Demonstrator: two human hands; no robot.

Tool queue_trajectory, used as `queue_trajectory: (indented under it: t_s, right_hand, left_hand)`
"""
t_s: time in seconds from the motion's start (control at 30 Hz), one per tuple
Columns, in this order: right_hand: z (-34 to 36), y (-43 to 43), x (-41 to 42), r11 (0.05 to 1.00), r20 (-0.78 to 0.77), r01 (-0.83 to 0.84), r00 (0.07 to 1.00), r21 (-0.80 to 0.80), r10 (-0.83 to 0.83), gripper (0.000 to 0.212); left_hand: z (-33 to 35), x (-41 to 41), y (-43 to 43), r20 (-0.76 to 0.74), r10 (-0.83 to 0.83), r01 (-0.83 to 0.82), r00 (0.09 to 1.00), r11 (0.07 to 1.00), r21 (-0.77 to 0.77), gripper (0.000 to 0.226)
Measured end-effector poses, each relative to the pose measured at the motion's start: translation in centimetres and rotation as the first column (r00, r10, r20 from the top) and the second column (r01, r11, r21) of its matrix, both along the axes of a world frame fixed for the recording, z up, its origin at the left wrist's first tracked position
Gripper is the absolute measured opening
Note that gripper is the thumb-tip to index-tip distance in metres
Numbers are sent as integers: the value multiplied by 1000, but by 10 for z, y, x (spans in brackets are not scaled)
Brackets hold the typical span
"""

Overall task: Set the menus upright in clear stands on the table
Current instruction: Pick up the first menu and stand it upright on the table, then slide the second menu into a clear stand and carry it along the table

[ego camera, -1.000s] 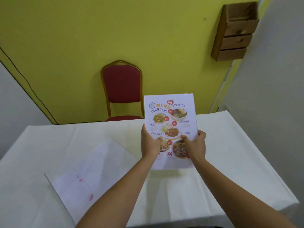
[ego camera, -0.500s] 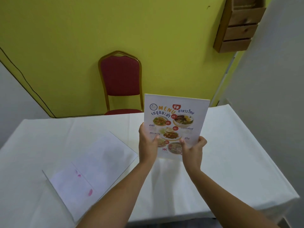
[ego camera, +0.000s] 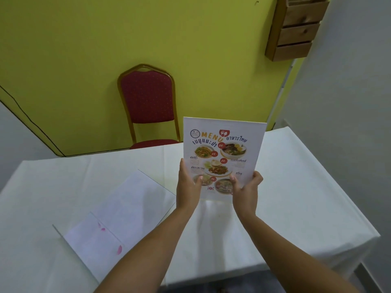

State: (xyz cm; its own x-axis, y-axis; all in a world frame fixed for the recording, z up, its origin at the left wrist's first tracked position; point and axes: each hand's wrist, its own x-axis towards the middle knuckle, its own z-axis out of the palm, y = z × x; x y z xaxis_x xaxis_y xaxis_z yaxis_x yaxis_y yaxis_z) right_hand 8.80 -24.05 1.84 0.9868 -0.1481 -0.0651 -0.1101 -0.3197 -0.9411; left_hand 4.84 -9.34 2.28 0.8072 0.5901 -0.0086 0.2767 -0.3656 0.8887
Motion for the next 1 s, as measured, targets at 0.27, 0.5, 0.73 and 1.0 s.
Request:
queue_trajectory:
  t_s: [0.27, 0.5, 0.73, 1.0]
  right_hand:
    - [-2, 8, -25, 992, -13, 36, 999, -117, -37, 77]
    - [-15, 63, -94, 891, -137, -177, 982, -417, 131, 84]
    - [-38, 156, -180, 691, -343, -521, 853, -501, 394, 85]
    - [-55, 215, -215, 595, -426, -602, 798, -533, 426, 90]
  left_hand:
    - [-5, -20, 21, -277, -148, 211, 950, 953, 216, 83]
    - [-15, -65, 85, -439, -97, 291, 893, 868, 402, 73]
    - [-31, -118, 170, -576, 79, 308, 813, 782, 542, 71]
    - [-50, -137, 231, -632, 150, 231, 760, 847, 479, 77]
